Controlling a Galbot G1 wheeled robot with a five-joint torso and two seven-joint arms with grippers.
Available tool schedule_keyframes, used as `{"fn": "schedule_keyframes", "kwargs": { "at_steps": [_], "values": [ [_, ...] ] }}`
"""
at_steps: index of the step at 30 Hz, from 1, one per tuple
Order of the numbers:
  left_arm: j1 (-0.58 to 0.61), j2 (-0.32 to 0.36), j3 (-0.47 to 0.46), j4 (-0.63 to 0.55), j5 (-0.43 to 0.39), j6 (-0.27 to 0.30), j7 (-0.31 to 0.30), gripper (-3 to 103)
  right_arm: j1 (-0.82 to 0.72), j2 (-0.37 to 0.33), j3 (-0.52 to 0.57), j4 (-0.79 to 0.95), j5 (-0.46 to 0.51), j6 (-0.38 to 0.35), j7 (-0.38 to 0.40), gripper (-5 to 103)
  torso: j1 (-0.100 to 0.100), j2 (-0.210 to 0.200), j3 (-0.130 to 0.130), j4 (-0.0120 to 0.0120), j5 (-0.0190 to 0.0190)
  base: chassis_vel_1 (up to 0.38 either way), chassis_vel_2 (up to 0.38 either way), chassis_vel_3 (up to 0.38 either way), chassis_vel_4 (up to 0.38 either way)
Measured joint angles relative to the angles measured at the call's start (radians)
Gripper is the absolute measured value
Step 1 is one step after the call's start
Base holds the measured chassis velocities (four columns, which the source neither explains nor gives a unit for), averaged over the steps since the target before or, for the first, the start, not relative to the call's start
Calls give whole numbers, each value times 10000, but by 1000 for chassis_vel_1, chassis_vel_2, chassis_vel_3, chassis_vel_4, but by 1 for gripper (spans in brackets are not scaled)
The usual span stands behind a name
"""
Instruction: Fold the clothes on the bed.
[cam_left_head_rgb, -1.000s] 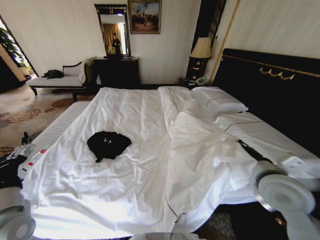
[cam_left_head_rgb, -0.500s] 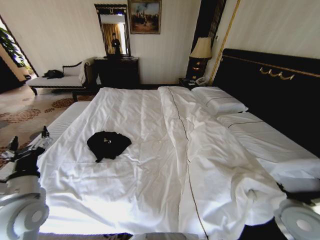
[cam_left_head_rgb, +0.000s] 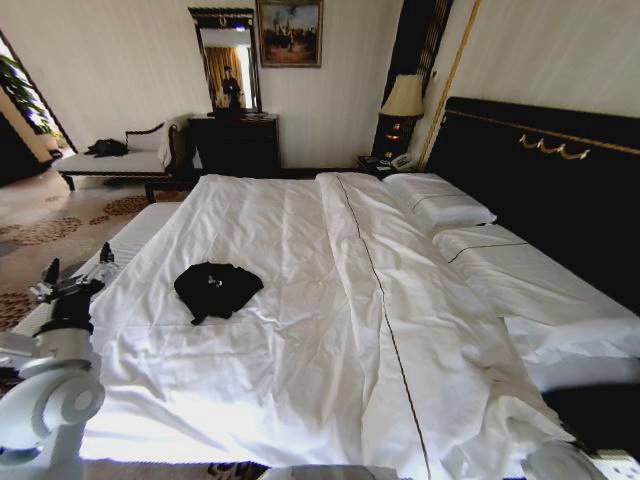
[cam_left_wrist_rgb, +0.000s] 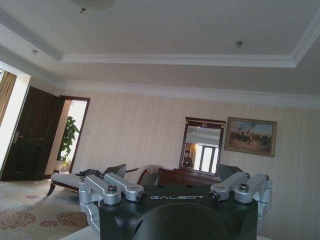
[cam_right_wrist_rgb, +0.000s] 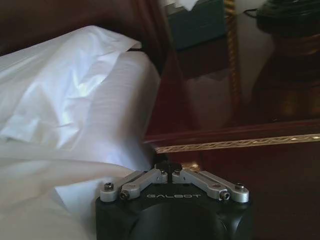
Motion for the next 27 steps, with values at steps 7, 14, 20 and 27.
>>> {"fn": "schedule_keyframes", "kwargs": {
  "at_steps": [7,14,20,27],
  "values": [
    [-447,280,299,402,-157,-37,-14,100,-15,160,357,-647,-429,205,-87,0,-1,0,-1,-9,-3,0,0,0,0],
    [-584,213,604,571,-149,-78,-14,100,-225,498,221,-319,-938,245,96,15,0,-1,0,-4,-6,0,0,0,0],
    [-473,120,620,487,-122,-145,-1,100,-529,563,660,991,-778,333,124,37,0,-1,0,-4,-3,0,0,0,0],
    [-323,143,336,405,-161,-231,4,100,-776,671,1105,3817,-71,-61,578,58,0,-1,-1,-3,-11,0,0,0,0]
  ]
}}
